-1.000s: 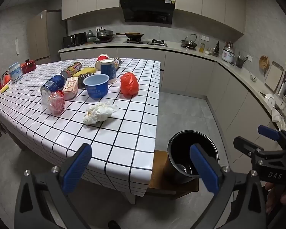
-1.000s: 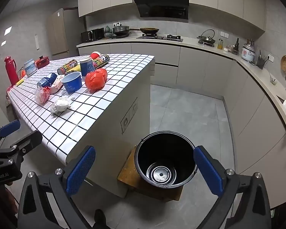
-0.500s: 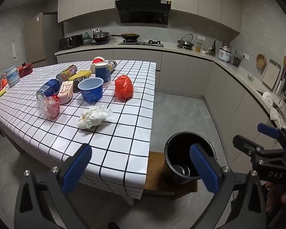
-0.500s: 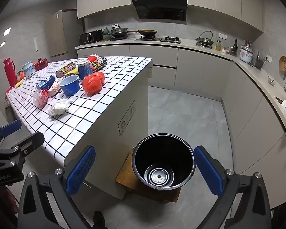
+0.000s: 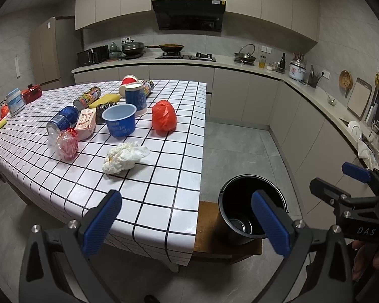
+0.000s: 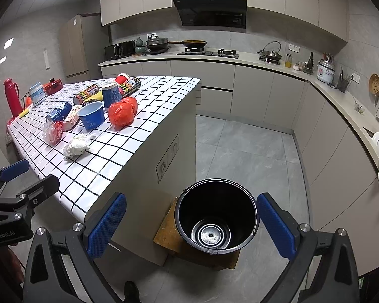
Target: Collect trash
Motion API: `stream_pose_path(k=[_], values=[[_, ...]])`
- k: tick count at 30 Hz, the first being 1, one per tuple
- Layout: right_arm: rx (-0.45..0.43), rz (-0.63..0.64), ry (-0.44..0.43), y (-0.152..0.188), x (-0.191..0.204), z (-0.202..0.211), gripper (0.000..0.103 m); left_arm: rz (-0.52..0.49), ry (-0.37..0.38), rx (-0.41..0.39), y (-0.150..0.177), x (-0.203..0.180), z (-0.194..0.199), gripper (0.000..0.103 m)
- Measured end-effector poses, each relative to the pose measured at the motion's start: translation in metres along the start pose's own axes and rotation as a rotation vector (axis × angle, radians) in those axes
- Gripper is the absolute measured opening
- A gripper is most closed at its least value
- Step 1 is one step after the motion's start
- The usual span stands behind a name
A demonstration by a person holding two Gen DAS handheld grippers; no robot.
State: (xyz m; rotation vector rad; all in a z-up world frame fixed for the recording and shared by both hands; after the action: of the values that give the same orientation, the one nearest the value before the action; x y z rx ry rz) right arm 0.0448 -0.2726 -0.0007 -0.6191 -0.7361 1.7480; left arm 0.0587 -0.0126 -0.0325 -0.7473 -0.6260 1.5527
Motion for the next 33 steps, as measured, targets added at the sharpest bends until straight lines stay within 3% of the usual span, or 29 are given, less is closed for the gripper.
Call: stream_pose_path(k=[33], values=[[-0.002,-0.022,0.012,-0.0048,-0.0071,-0.0043,0.103,-0.010,0.005,0.005,-0.0063,-0.0046,-0.0065,0.103]])
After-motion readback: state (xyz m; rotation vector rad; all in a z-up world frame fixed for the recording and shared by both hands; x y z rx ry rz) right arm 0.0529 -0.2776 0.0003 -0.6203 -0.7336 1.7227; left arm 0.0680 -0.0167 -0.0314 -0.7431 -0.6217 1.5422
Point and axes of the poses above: each gripper's, at about its wrist camera, not at the fingertips, and z roughly against the way its jaws point, x to its left, y to its underside, the point moved 6 cm from there along -z, roughly the way its jaws point, and after that the axes turned 4 degrees about z, right-handed, at the moved point
